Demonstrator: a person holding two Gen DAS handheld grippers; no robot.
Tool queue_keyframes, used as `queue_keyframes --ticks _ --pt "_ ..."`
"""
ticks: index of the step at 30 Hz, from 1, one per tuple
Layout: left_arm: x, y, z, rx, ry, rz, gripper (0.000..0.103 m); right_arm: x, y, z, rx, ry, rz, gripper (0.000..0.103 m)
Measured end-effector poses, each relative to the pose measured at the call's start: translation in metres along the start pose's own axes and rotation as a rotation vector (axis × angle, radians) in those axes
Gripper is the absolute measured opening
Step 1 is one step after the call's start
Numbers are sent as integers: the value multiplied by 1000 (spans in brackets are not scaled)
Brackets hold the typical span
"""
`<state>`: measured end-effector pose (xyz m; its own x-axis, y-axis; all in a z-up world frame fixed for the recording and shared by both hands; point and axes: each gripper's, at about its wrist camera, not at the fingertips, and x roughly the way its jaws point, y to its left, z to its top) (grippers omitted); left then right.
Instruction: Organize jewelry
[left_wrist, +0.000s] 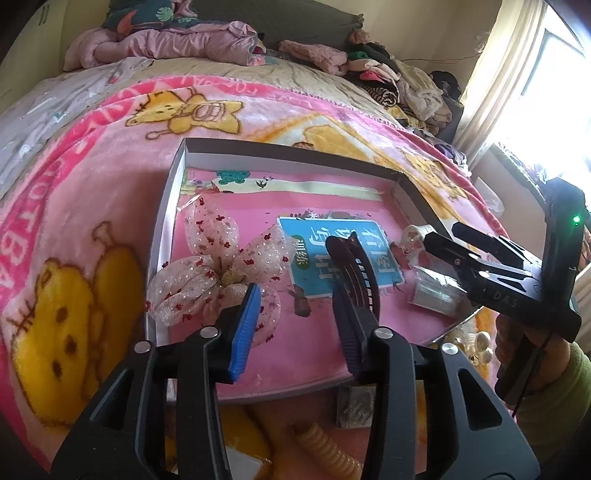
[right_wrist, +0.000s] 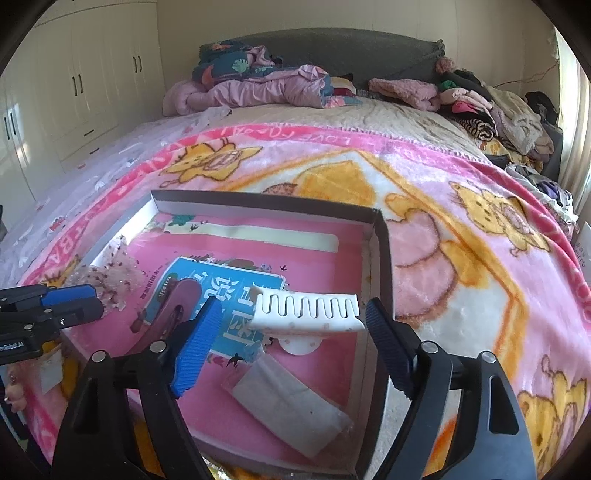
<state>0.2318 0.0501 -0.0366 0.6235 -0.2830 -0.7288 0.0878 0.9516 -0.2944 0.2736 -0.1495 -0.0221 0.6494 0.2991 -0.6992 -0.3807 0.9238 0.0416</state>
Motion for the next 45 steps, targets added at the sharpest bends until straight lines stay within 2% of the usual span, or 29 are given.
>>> queue_keyframes --ticks 4,9,13,16,23,45 --pt "-6 -3 -1 0 5 -4 45 -13 1 -2 -2 -24 2 89" --pt "-17 -5 1 -6 -4 0 57 -28 2 -7 -2 -47 0 94" --pt "-28 -4 3 -24 -19 19 80 -39 0 -9 10 -61 3 95" --pt "-38 -4 5 -36 -38 30 90 -47 -1 -9 17 -71 3 95" --pt "-54 -2 5 -53 -61 56 91 -63 -1 -9 21 -91 13 96" --pt "-105 -14 -13 -42 -129 58 91 -121 4 -22 -16 -141 6 96"
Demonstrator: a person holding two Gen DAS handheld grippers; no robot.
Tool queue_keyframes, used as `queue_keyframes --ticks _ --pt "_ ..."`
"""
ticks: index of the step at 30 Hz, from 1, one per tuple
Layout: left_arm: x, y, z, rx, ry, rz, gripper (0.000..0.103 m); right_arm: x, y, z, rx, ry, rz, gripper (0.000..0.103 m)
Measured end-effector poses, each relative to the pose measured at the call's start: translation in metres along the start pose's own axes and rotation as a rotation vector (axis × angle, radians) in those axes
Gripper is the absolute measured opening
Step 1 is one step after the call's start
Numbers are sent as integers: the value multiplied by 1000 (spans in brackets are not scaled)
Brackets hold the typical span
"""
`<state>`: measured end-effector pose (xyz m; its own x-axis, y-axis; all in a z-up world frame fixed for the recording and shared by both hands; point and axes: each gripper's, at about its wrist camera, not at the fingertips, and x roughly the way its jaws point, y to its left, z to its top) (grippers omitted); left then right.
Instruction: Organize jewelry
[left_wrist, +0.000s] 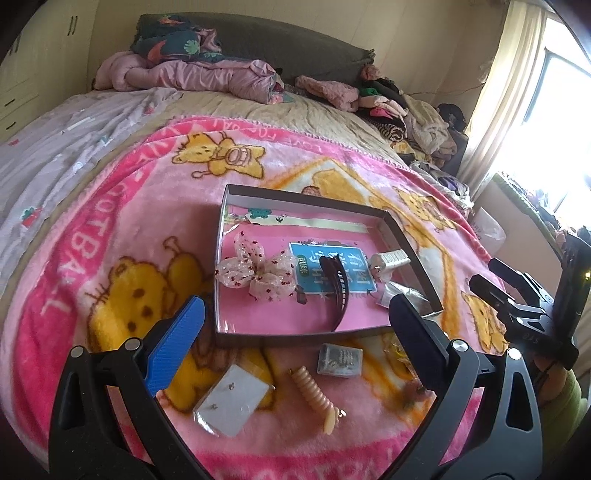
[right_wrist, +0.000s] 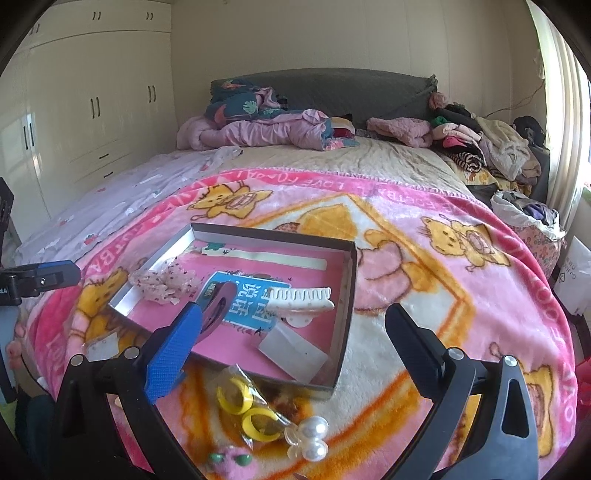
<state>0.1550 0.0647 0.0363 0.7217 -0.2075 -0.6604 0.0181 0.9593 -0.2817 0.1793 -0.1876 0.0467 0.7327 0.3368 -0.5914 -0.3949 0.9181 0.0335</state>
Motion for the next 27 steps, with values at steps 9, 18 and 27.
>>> queue_keyframes --ticks 9,18,27 --pt "-10 -6 -15 14 3 -2 91 -18 0 -10 -13 -1 -1 96" --pt "-8 -19 -36 38 32 -8 91 -30 -1 -28 -33 15 -3 96" --pt "-1 -35 -55 64 67 -25 91 -38 -8 -47 -40 37 -6 96"
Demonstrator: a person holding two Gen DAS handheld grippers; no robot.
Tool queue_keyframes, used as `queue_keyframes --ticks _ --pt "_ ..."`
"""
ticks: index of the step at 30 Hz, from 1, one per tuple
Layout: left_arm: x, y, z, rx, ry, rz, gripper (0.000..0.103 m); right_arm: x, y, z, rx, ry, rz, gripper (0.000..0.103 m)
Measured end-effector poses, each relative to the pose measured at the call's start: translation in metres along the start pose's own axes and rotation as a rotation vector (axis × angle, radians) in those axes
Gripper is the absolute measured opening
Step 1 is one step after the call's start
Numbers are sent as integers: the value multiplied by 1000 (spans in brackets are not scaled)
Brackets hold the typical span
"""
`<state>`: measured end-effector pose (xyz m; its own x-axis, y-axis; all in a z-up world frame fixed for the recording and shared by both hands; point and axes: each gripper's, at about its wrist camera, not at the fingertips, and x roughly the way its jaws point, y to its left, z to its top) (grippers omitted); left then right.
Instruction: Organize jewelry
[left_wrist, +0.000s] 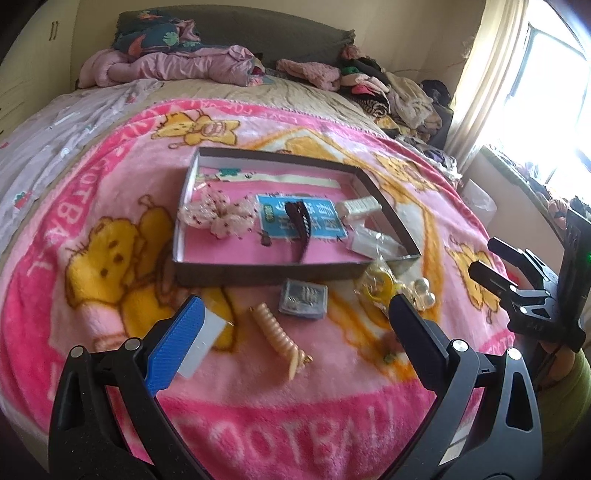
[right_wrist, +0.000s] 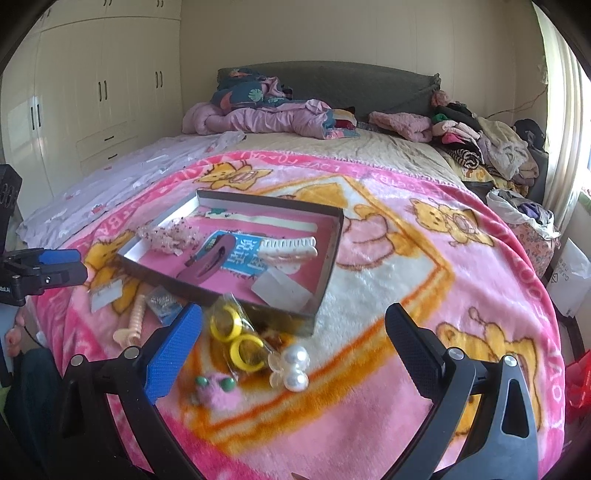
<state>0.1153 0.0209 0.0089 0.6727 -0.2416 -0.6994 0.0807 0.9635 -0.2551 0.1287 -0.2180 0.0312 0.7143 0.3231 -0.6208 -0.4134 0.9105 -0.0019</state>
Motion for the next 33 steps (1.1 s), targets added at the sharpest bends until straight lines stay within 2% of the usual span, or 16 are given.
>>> queue_keyframes --ticks 18,33 --pt "24 -26 -31 45 70 11 91 -5 -19 -35 27 36 -4 96" --pt "53 -29 -53 29 114 24 91 16 -19 -60 21 98 13 96"
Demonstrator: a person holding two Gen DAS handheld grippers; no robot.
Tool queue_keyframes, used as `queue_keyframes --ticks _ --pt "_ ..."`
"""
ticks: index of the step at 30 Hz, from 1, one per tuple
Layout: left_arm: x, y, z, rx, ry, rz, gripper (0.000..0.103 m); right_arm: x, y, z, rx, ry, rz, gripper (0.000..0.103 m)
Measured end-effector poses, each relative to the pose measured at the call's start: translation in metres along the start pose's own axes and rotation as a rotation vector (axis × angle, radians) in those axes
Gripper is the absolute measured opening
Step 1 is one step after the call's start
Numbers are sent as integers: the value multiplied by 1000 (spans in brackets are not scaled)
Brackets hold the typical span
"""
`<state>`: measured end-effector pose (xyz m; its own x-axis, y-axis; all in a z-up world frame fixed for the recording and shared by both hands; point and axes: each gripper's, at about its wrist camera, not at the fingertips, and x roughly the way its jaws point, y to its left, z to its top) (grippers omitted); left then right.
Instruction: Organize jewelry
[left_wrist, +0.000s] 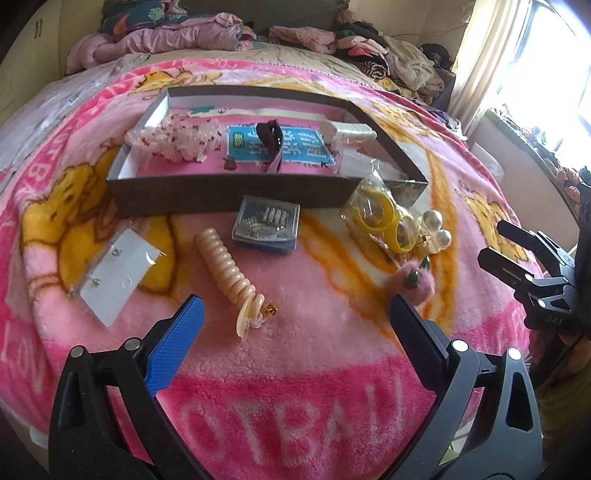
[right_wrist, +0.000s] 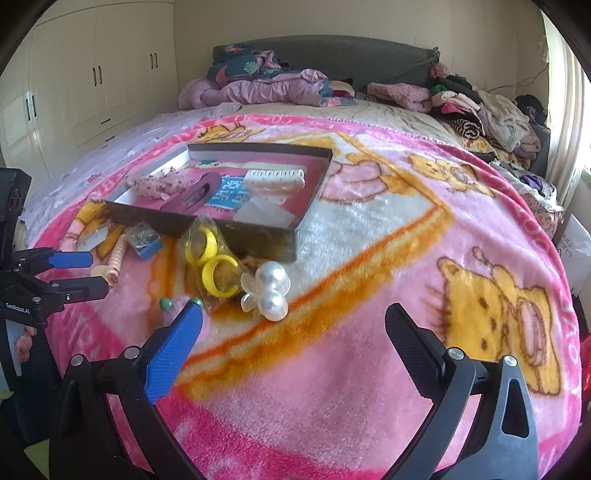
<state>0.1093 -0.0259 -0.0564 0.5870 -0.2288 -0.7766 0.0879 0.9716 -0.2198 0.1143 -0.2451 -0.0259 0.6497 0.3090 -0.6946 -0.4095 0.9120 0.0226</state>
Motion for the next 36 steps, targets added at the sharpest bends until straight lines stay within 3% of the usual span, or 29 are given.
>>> queue_keyframes --ticks 11,12,14,17,21,23,28,30,34,36 --pt "10 10 -1 -43 -4 -5 89 24 1 -4 -2 42 5 95" --pt "11 11 0 -49 -11 -6 87 27 1 -3 0 44 5 93" --pt "12 14 2 -59 -16 -3 81 34 0 -2 2 60 7 77" --pt "15 17 4 -76 -12 -9 73 44 1 -1 6 76 15 72" --pt "17 18 4 -81 -11 -11 71 56 3 1 2 85 21 62" --pt "18 19 4 -83 -10 -6 58 60 3 3 -5 83 24 52" --pt "22 25 8 -104 -9 -4 51 65 7 6 -28 75 51 30" --pt "24 25 9 -104 -6 1 48 64 7 5 -24 69 52 30" --pt "25 27 8 -98 -2 23 24 60 3 5 -10 57 54 29" --pt "24 28 7 -95 2 16 20 56 2 4 -6 52 50 29"
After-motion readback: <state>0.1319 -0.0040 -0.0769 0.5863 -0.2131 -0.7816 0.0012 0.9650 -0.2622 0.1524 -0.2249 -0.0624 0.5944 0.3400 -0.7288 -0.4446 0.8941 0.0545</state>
